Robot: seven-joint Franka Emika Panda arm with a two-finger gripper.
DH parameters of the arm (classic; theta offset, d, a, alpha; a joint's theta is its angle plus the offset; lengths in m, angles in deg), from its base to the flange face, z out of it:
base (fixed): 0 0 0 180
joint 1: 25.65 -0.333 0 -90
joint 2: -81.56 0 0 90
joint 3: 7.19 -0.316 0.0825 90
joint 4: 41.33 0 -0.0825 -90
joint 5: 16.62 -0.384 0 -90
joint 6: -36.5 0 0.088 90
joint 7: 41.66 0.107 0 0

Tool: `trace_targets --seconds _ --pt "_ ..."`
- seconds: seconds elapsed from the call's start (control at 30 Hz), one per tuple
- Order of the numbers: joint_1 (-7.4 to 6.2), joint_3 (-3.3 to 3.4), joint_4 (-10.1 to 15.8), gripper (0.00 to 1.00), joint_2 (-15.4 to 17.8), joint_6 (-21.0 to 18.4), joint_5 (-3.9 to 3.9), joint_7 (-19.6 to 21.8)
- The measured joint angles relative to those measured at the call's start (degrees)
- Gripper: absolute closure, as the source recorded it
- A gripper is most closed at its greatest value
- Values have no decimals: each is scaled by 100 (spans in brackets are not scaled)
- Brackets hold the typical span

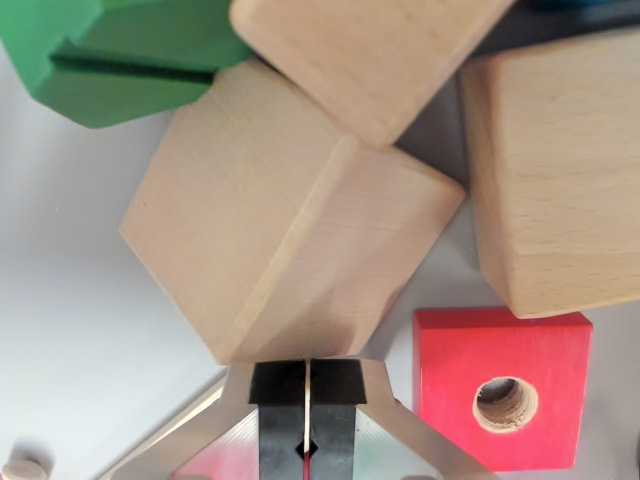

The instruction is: Pick an object from the bin

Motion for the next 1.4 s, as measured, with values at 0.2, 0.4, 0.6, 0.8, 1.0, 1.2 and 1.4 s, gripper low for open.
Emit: trace_targets --seconds 0.2,0.4,0.6,0.8,1.0,1.2,1.4 --pt "0 0 0 100 0 0 0 0" --pt "0 0 11 100 43 -21 0 0" --pt "0 0 67 100 220 -127 0 0" --pt "0 -1 128 100 463 -309 0 0" --pt "2 -3 197 100 741 -524 0 -1" --pt "4 -7 245 100 1037 -773 -1 -3" --pt "5 -10 294 100 1376 -1065 -9 -6"
